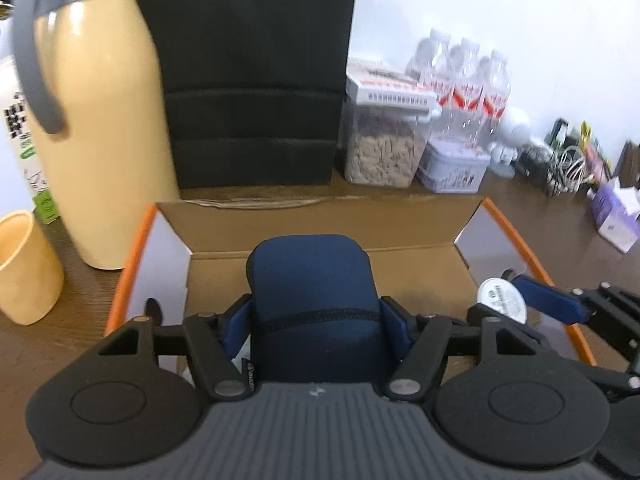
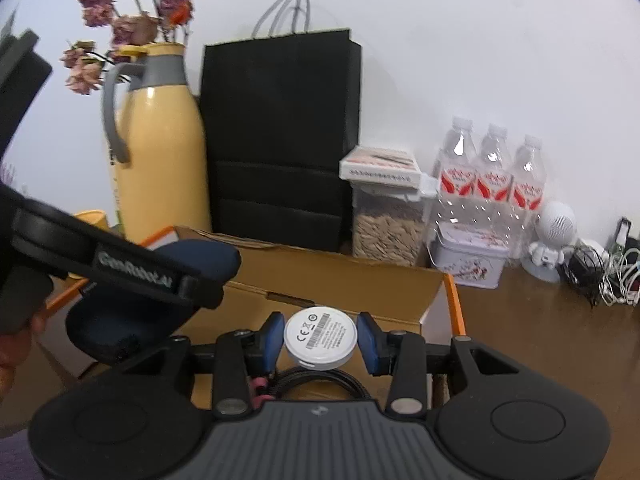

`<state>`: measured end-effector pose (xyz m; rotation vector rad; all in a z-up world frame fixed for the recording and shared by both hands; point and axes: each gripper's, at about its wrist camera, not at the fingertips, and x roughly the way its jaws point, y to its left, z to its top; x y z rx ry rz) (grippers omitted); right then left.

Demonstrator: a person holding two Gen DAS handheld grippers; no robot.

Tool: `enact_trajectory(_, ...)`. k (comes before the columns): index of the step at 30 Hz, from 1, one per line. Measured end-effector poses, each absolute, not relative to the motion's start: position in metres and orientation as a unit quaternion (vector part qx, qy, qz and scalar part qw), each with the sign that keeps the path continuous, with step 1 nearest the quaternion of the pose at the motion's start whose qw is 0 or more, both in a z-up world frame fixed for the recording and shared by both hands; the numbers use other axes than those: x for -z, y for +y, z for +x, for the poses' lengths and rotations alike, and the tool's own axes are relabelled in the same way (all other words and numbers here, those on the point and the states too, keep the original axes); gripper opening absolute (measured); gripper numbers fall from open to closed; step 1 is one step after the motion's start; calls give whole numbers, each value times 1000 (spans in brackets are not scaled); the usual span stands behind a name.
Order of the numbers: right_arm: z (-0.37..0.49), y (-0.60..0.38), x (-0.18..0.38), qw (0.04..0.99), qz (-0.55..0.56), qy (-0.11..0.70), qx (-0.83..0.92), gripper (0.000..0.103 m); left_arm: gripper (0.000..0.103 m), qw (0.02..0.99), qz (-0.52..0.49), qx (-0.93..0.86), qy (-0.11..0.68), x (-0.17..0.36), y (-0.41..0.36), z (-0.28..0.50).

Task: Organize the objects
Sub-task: 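Lower the navy pouch and white puck into the box and release both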

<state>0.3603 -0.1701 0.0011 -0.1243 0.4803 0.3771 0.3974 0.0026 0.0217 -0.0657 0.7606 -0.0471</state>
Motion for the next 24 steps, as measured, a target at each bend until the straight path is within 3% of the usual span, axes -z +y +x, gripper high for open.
enact_trajectory(6,370,-175,9,948,-61,255,-178,39,72,924,-22,26,380,-8,0,403)
enact_trajectory(8,371,-175,11,947,-64,262,-175,40,81,928,-16,14,372,-7,0,402)
enact_trajectory(9,371,-175,12,946,-67,265,-173,43,95,931,-11,5,365,-9,0,400)
enact_trajectory(10,372,-175,13,946,-69,267,-171,58,103,934,-8,-2,357,-10,0,398)
enact_trajectory(11,371,-174,13,946,-70,268,-170,75,103,939,-5,-7,344,-12,0,396)
enact_trajectory(13,370,-174,12,947,-72,263,-167,90,103,941,-3,-12,338,-15,2,393)
enact_trajectory(17,370,-174,9,947,-70,264,-168,98,103,942,-6,-16,336,-21,5,388)
enact_trajectory(24,363,-177,-2,950,-69,254,-167,98,103,946,4,-23,322,-38,5,366)
